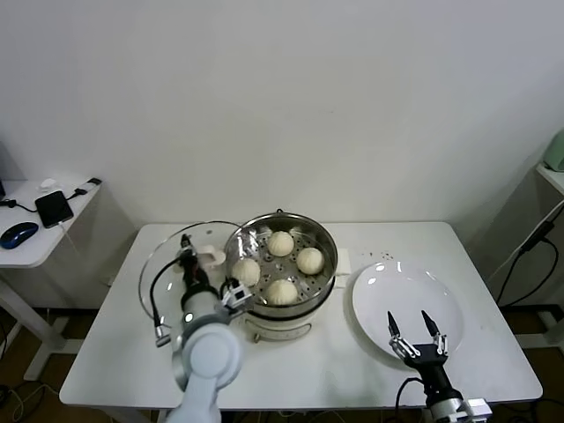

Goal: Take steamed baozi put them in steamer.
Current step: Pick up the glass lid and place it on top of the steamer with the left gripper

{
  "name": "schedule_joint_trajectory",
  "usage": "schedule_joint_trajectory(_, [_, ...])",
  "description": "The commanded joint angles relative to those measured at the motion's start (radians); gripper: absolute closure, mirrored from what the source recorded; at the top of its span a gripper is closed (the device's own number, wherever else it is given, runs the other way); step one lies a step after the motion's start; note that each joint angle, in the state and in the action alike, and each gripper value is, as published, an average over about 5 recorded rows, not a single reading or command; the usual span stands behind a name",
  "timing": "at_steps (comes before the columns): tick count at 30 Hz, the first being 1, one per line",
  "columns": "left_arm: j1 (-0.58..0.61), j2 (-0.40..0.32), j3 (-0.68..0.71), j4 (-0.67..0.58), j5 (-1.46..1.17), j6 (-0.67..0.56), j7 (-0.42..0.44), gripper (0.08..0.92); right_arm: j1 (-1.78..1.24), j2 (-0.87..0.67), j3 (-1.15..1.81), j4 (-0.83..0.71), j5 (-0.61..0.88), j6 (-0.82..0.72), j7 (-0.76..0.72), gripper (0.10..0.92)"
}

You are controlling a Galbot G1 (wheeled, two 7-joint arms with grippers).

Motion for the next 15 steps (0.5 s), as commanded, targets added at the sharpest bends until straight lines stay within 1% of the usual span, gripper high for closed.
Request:
schedule_joint_trajectory(1, [-0.137,-0.049,0.178,0.100,0.028,0.033,0.056,0.839,0.003,0.008,0.006,-0.007,-0.001,-0.001,-0.001,0.203])
schedule_joint_trajectory(10, [-0.197,-0.049,0.275,0.164,-0.040,0.059,0.060,0.839,0.009,0.016,0.008,-0.033,-0.005,0.002,-0.001,0.203])
schedule_joint_trajectory(15, [-0.257,-0.049,0.329,0.218,-0.098,0.086,0.061,0.839,0.013,0.027,0.010,-0.036,-0.012,0.001,-0.001,0.203])
